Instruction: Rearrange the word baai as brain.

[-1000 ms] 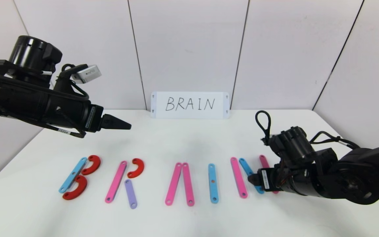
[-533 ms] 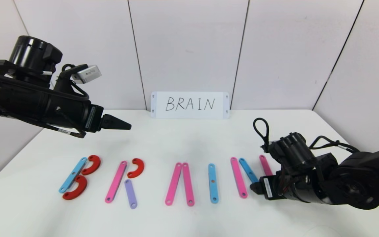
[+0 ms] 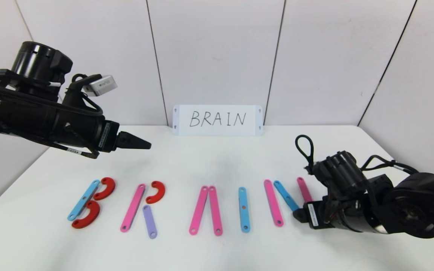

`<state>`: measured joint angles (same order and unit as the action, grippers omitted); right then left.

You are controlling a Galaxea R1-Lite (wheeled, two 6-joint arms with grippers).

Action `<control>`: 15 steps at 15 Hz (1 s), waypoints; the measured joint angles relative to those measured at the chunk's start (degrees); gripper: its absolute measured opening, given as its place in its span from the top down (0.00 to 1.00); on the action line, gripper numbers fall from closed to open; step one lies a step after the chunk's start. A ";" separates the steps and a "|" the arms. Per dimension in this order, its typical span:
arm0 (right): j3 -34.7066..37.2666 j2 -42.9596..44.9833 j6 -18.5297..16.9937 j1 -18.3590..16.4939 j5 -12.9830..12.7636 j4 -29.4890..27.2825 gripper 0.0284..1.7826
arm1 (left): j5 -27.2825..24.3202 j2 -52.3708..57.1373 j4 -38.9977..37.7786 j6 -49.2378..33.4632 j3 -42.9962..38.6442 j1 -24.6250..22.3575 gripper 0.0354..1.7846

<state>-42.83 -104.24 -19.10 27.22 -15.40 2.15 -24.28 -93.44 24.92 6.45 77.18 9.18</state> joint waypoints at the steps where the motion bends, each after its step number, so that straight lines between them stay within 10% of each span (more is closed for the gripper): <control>1: 0.13 0.06 0.00 -0.24 0.00 0.09 0.03 | 0.01 0.00 0.02 0.02 0.00 0.02 0.03; 15: -4.96 0.22 -0.62 -0.29 1.26 0.94 0.03 | 0.06 0.00 0.05 0.02 -0.11 0.41 0.03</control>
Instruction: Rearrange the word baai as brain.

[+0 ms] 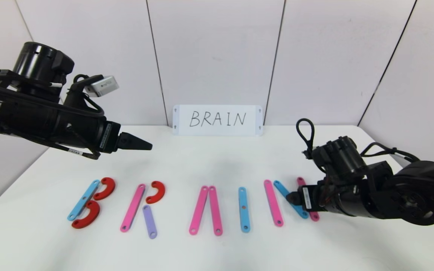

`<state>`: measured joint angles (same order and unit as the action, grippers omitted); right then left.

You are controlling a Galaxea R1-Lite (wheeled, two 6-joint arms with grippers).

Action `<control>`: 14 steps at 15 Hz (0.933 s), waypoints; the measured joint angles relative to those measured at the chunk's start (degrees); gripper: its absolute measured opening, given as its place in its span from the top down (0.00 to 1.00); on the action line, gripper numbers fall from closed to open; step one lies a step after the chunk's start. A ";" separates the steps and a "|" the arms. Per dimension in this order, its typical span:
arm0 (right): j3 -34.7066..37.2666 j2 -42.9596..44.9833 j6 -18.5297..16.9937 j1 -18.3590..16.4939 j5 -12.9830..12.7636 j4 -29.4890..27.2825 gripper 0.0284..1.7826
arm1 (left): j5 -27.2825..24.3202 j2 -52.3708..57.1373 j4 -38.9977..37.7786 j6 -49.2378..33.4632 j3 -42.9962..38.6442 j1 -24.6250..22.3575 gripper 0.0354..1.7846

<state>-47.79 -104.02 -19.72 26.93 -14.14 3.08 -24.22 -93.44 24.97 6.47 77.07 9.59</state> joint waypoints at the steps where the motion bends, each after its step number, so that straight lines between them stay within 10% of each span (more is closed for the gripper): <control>1: -1.50 -0.99 -0.01 0.07 -0.02 -0.04 0.03 | 0.00 0.00 -0.05 0.00 0.00 0.00 0.03; 14: -12.61 -8.72 1.95 5.71 -4.53 -4.01 0.03 | 0.00 0.00 -0.06 -0.02 0.00 -0.01 0.03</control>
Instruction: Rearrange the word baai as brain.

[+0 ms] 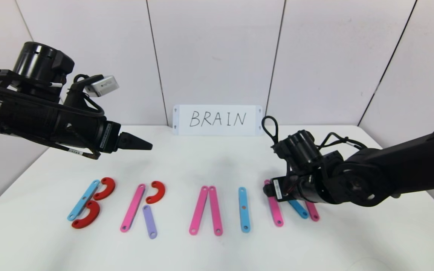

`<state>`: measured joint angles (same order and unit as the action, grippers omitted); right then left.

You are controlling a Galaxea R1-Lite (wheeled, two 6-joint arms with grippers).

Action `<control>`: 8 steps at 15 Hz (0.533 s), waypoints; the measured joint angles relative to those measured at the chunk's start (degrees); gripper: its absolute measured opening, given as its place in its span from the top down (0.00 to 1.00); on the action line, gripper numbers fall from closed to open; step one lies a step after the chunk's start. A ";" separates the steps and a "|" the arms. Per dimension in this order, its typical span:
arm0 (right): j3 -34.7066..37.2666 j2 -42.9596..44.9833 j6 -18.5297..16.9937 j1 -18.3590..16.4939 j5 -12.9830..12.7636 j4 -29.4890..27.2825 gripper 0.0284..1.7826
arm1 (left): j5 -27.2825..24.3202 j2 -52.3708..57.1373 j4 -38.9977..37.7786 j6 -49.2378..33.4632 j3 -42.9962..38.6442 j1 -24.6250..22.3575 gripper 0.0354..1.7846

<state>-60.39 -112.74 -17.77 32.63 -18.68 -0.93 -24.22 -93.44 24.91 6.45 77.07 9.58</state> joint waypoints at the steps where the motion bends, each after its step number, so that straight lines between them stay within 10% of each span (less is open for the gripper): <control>1: -0.35 -0.51 0.20 0.13 -0.12 -0.04 0.03 | 0.00 0.00 0.00 0.02 0.00 0.00 0.03; 8: -1.34 -2.12 0.30 -0.83 -1.35 -0.11 0.03 | 0.00 0.00 0.09 0.05 0.00 0.00 0.03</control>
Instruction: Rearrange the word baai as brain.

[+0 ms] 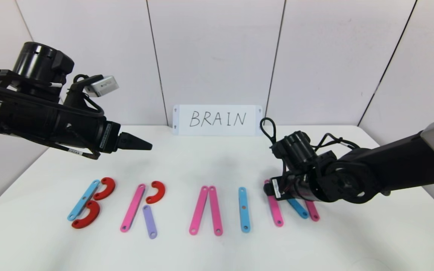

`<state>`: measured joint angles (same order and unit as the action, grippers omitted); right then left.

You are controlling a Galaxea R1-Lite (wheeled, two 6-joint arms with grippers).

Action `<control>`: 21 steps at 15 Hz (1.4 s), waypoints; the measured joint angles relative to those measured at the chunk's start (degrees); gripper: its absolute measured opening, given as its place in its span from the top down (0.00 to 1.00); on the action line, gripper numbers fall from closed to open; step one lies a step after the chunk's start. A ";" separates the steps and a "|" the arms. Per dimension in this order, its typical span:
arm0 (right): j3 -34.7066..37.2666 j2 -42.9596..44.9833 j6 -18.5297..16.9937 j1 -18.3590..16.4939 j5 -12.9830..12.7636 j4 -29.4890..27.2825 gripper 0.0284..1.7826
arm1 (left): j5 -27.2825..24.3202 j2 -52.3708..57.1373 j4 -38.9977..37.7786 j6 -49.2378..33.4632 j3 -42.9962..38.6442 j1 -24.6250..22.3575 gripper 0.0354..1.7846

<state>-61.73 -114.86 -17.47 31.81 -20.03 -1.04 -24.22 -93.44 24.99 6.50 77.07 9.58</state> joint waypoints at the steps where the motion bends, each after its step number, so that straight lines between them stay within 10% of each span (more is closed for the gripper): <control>1: 0.18 0.04 0.00 -0.28 0.00 -0.01 0.03 | 0.00 0.00 0.00 -0.02 0.00 0.00 0.03; 17: 2.21 10.42 -0.13 -1.33 1.51 -0.30 0.03 | 1.88 0.83 -0.22 -0.06 -0.23 0.17 0.03; 21: 7.69 21.35 -0.11 -1.29 2.72 -0.26 0.03 | 9.18 3.78 -1.27 -0.35 -3.72 -0.09 0.03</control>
<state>-54.04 -93.51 -17.58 30.51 -17.31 -1.29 -15.04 -89.66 23.72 6.14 73.35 9.50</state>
